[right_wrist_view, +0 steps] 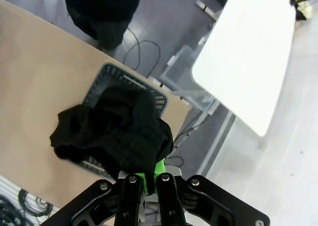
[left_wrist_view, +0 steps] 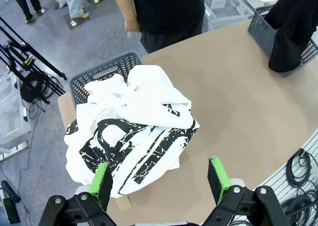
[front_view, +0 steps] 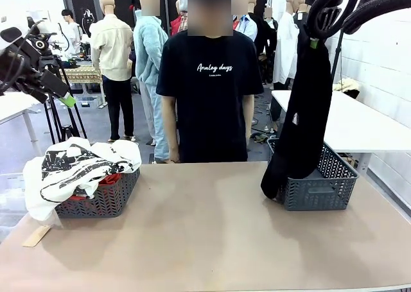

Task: Sort the tops and bottoms.
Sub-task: Sort the clothes according to human instructions.

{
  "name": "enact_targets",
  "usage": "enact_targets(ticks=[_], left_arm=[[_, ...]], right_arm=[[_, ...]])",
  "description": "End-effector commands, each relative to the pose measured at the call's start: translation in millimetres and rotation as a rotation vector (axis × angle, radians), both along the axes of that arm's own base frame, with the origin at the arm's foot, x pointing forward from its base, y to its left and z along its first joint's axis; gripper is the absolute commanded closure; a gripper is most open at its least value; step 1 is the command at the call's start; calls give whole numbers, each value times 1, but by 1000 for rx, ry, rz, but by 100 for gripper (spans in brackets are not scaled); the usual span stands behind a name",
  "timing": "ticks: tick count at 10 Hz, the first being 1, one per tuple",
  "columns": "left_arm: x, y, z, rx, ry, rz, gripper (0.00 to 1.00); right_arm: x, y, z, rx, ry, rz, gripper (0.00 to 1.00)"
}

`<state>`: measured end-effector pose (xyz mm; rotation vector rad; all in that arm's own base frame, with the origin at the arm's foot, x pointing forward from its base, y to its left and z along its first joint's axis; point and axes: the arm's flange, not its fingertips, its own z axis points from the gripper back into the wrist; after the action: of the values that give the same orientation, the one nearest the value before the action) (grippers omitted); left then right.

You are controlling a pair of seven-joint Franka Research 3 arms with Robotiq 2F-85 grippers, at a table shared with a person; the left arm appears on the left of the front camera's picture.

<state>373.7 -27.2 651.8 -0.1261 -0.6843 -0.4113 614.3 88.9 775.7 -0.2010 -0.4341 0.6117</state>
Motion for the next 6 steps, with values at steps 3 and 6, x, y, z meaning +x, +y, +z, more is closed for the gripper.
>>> enact_targets(ticks=[3,6], left_arm=[[0,0,0,4,-11,10,0],[0,0,0,4,-11,10,0]], right_arm=[[1,2,8,22,-44,33,100],[48,-28,-52,96,134,-72,100]])
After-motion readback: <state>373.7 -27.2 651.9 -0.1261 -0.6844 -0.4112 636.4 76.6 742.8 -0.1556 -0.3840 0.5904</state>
